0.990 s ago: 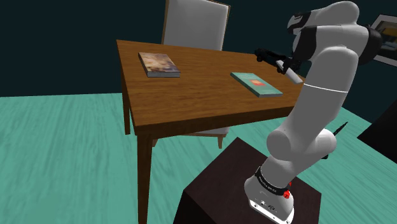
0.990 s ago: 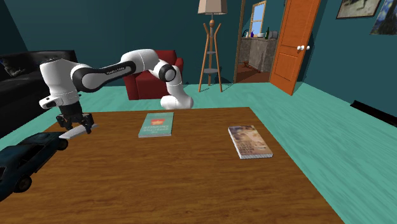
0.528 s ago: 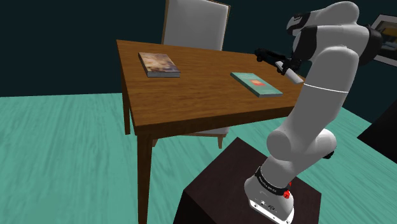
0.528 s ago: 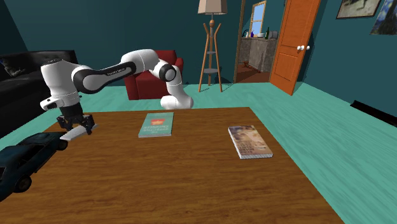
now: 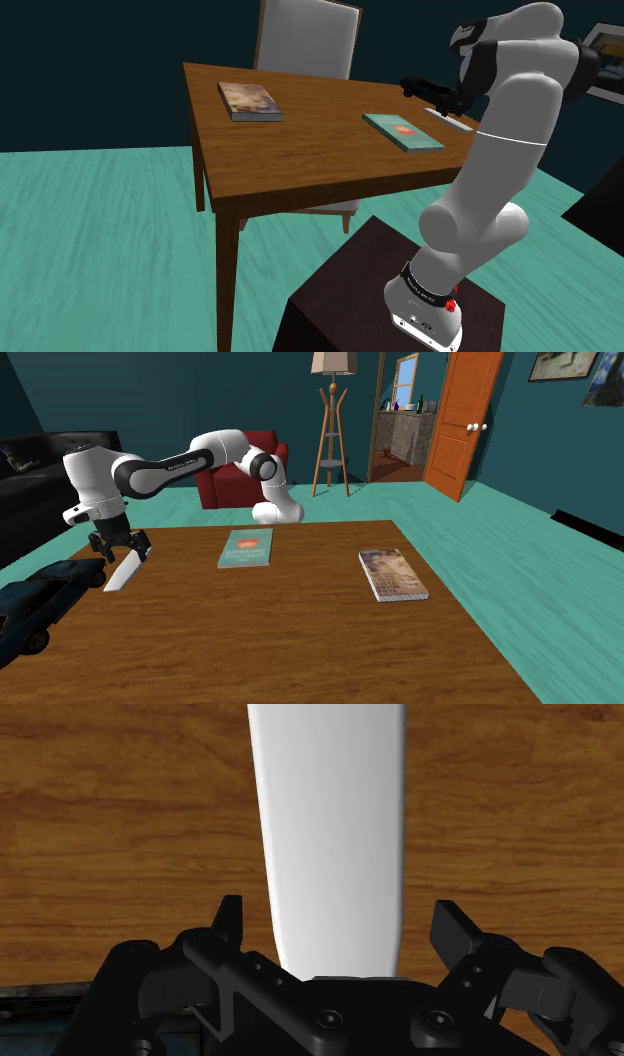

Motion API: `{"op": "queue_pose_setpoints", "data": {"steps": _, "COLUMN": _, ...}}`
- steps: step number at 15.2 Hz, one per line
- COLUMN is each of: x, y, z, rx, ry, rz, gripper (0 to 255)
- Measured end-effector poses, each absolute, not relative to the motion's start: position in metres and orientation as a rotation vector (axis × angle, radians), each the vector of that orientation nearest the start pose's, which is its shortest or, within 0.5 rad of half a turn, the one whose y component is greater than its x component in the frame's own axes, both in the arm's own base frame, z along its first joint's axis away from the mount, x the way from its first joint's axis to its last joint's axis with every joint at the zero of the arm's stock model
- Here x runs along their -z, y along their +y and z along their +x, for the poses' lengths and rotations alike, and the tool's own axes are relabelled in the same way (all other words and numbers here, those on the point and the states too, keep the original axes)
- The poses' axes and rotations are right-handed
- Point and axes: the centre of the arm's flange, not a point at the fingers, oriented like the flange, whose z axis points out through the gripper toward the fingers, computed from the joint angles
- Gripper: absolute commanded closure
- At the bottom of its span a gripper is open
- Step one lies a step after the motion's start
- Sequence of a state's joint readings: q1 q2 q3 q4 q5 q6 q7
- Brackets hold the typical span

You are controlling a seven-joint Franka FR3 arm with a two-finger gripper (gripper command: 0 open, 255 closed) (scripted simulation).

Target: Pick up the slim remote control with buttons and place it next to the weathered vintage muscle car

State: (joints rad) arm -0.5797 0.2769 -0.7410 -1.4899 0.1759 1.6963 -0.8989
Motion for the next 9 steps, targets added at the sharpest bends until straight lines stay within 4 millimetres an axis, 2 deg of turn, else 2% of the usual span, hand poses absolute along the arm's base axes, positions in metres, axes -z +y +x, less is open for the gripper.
{"op": "queue_pose_setpoints", "data": {"steps": 4, "x": -0.584, "y": -0.588, "z": 0.221, "rx": -0.014, "ry": 0.662, "rz": -3.077, "gripper": 0}}
{"op": "queue_pose_setpoints", "data": {"steps": 9, "x": -0.590, "y": -0.587, "z": 0.221, "rx": -0.014, "ry": 0.663, "rz": -3.077, "gripper": 0}}
